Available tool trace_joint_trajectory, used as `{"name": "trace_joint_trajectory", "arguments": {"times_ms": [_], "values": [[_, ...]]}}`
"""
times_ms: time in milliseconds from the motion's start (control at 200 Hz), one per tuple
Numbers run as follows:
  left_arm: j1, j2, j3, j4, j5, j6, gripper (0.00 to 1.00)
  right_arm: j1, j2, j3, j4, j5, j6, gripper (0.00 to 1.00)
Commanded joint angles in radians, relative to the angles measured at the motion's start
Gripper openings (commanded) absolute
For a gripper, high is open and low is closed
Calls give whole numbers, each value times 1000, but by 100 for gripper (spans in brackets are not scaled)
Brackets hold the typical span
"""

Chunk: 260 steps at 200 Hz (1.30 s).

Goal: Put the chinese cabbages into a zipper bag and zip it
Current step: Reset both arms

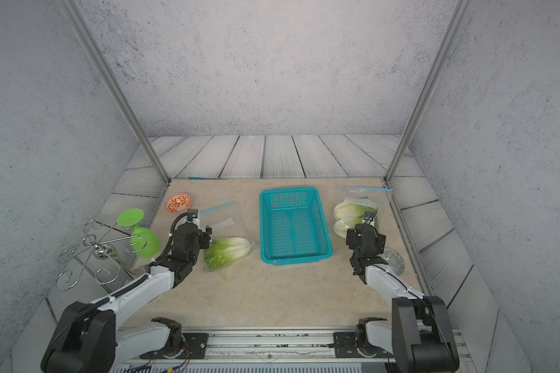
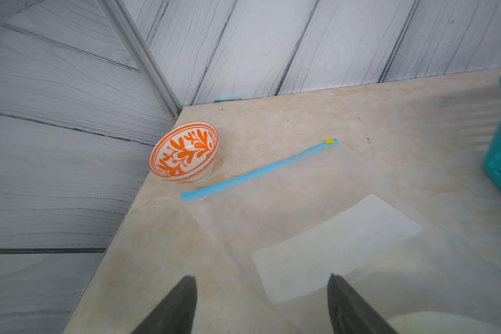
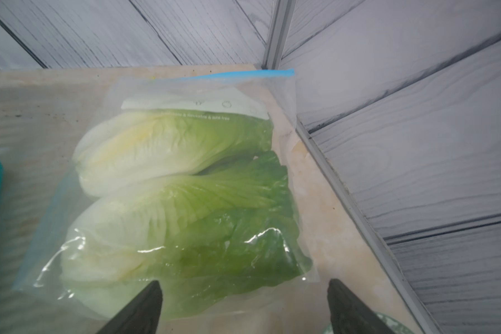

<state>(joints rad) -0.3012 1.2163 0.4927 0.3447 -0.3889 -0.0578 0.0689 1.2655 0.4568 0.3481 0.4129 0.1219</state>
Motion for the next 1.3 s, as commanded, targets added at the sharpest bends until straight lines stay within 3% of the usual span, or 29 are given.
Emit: {"name": "trace_joint_trajectory", "arguments": {"times_ms": [0, 75, 150, 245, 355, 430, 545, 756, 931, 1041, 1211, 1296], "values": [[6, -10, -20, 180, 28, 61, 77, 3, 48, -18, 239, -18, -32, 97], [27, -22, -33, 108, 70, 127, 79, 4, 74, -40, 307, -37, -39, 100], [86, 2, -81, 128, 53, 67, 81, 3, 125, -45, 353, -64, -35, 99], [146, 65, -142, 334, 189, 49, 80, 5, 180, -46, 400, -155, -81, 99], [153, 105, -94, 286, 286, 150, 80, 5, 208, -110, 530, -179, -86, 99], [153, 104, -114, 332, 269, 170, 98, 5, 275, -135, 667, -188, -103, 99], [158, 118, -97, 307, 263, 211, 98, 5, 241, -88, 516, -170, -79, 99], [192, 118, -95, 308, 250, 185, 98, 4, 254, -77, 516, -100, -54, 99], [194, 110, -103, 306, 358, 223, 98, 4, 256, -53, 472, -72, -38, 99], [194, 55, -180, 398, 393, 161, 98, 5, 259, -50, 470, -71, -36, 99], [203, 103, -116, 338, 392, 166, 99, 4, 259, -46, 462, -70, -37, 99], [206, 190, -179, 550, 389, 188, 98, 4, 259, -46, 462, -69, -37, 99]]}}
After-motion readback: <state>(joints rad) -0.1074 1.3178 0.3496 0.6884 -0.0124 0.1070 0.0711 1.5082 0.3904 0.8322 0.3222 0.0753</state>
